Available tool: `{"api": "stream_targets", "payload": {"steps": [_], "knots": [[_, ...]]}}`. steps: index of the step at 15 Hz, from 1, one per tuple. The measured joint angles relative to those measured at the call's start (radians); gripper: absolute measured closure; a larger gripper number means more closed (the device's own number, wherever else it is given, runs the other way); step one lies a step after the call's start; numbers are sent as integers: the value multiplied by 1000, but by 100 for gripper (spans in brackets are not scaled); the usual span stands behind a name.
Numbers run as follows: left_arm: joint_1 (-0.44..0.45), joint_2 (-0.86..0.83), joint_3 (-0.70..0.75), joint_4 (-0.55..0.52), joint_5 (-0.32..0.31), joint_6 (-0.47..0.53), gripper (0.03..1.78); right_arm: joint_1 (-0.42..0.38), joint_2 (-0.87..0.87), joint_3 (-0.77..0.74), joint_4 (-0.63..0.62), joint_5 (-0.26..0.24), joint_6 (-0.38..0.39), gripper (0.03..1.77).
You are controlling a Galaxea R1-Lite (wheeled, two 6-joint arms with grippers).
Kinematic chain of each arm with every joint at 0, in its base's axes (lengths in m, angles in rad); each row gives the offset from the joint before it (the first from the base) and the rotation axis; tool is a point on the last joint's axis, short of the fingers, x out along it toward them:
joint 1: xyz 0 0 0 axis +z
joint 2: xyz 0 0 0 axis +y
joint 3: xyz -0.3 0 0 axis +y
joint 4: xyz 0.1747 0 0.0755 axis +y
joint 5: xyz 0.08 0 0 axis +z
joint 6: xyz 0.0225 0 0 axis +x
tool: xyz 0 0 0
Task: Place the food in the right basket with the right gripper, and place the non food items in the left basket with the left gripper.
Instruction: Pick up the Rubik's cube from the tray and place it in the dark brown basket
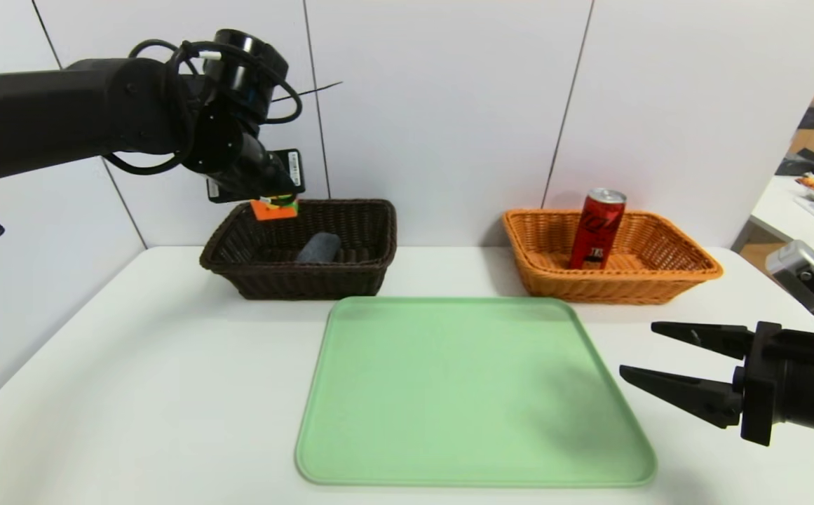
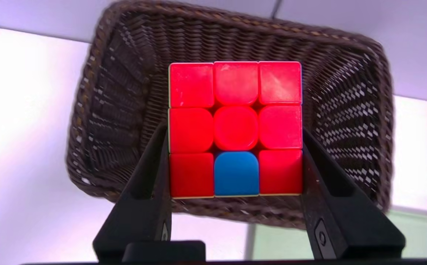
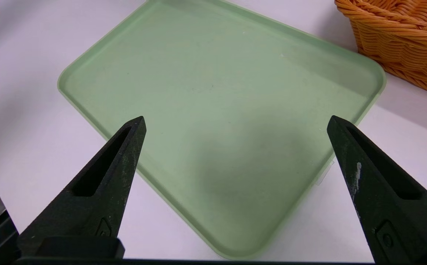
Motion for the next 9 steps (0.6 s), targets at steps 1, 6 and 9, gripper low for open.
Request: {"api": "stream_targets", "payload": {"steps": [1,6,9], "knots": [[25,10,0,-15,-5,10,86,0,0,0,0,0,0,10],[102,97,0,-76,-41,51,86,-3,3,0,0,-1,0,10],[109,145,0,-83,-79,63,86,-6,7,0,0,-1,-1,10]]}}
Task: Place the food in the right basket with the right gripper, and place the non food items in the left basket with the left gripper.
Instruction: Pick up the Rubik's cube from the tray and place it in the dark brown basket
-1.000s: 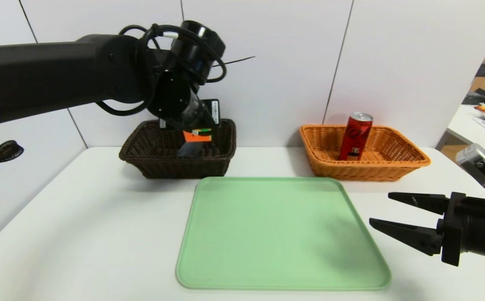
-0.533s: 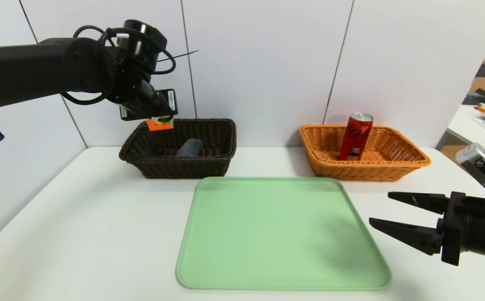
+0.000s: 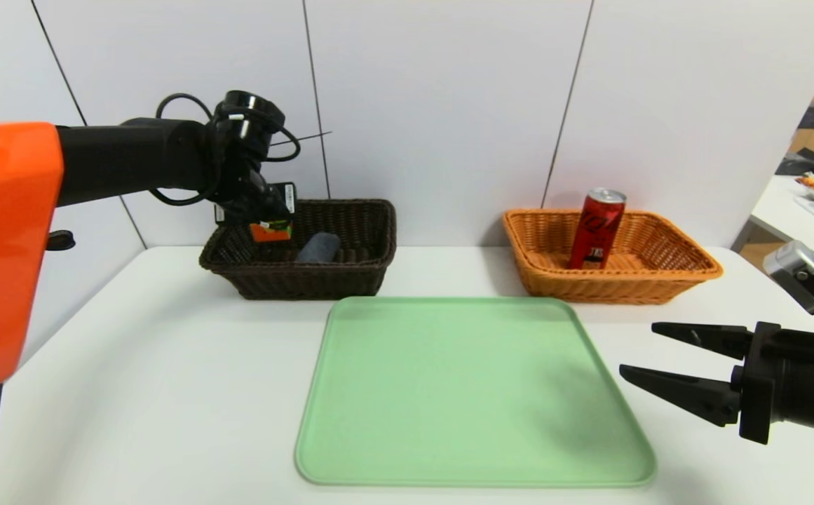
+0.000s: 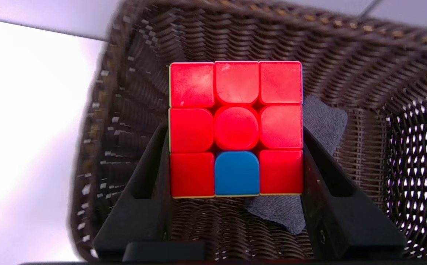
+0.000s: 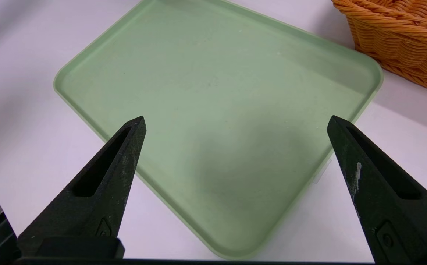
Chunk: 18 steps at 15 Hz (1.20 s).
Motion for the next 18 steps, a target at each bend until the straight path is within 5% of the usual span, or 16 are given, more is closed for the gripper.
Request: {"api": "stream_targets", "payload": {"steps": [18], "knots": [[11,113,0,-14,-69,13,86,0,16,-8,0,0,-1,10]]}}
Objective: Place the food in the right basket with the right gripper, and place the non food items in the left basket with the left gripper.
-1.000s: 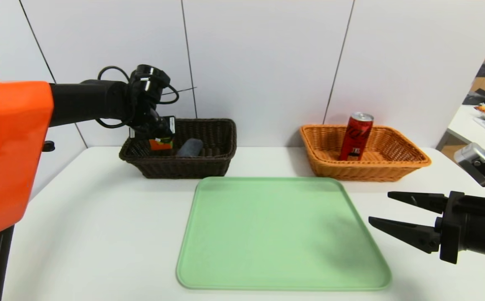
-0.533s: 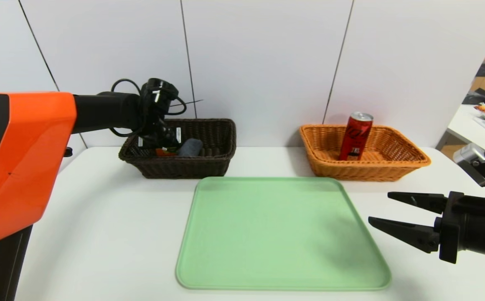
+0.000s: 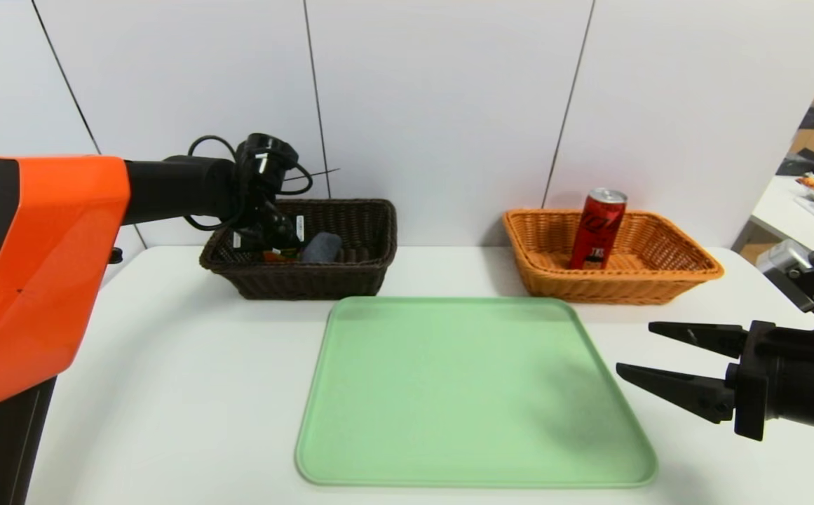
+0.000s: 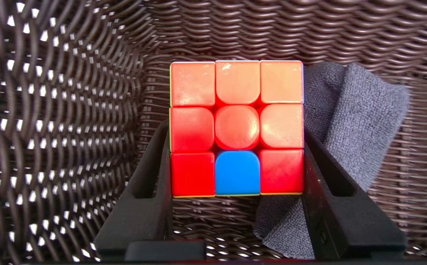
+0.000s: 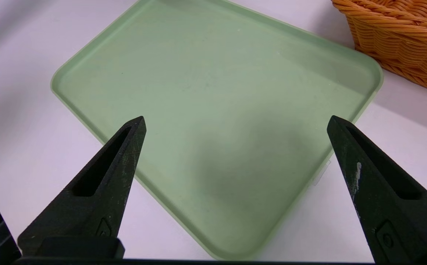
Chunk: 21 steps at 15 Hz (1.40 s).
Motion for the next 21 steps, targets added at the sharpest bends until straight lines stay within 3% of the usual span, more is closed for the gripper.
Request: {"api": "stream_targets", "payload": {"steps": [3,7,12,17,21], "knots": [[-2,0,0,0,-1,1,86,0,1,0,0,0,0,10],[-1,-2,0,-1,1,-1,57,0,2,-1,0,0,0,10],[-1,-19,0,5,2,-4,35,0,1,-1,0,0,0,10],[-26,-128,18,17,4,-2,24,0,-4,-4,0,-1,2,10],[-87,-263,61,111,-14,-4,18,0,-12,-17,0,-1,2,10]]}}
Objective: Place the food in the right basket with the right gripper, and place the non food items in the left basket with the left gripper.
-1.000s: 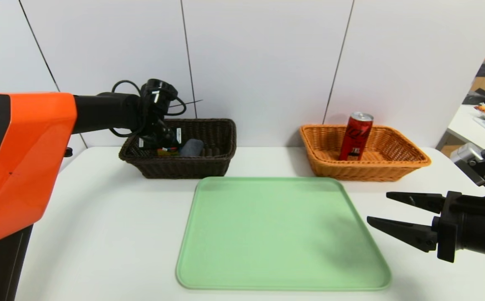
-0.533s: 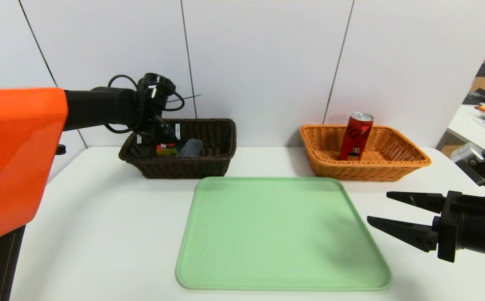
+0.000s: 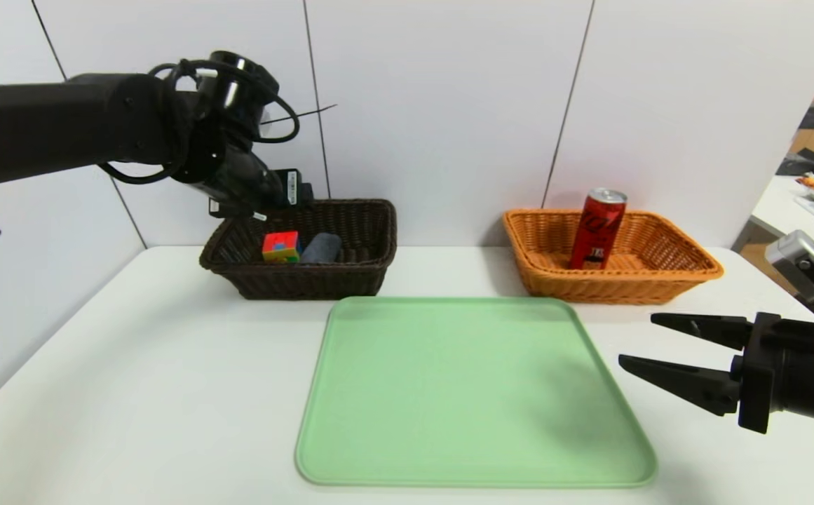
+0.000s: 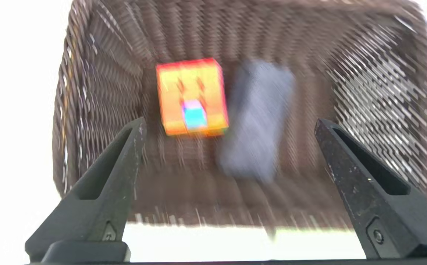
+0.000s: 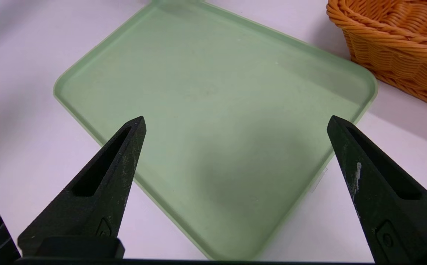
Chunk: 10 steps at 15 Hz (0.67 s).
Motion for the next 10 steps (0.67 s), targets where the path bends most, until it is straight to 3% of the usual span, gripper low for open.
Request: {"api": "stream_targets", "payload": {"steps": [5,8,10], "knots": [[-104,-193,203,42,-151,54,15,1,-20,-16,0,7,1,10],[-128,-292,331,32,-280,93,14,10,-44,-18,1,11,1,10],[-133,-352,421,5,-329,120,14,21,-62,-16,1,27,1,10]]}}
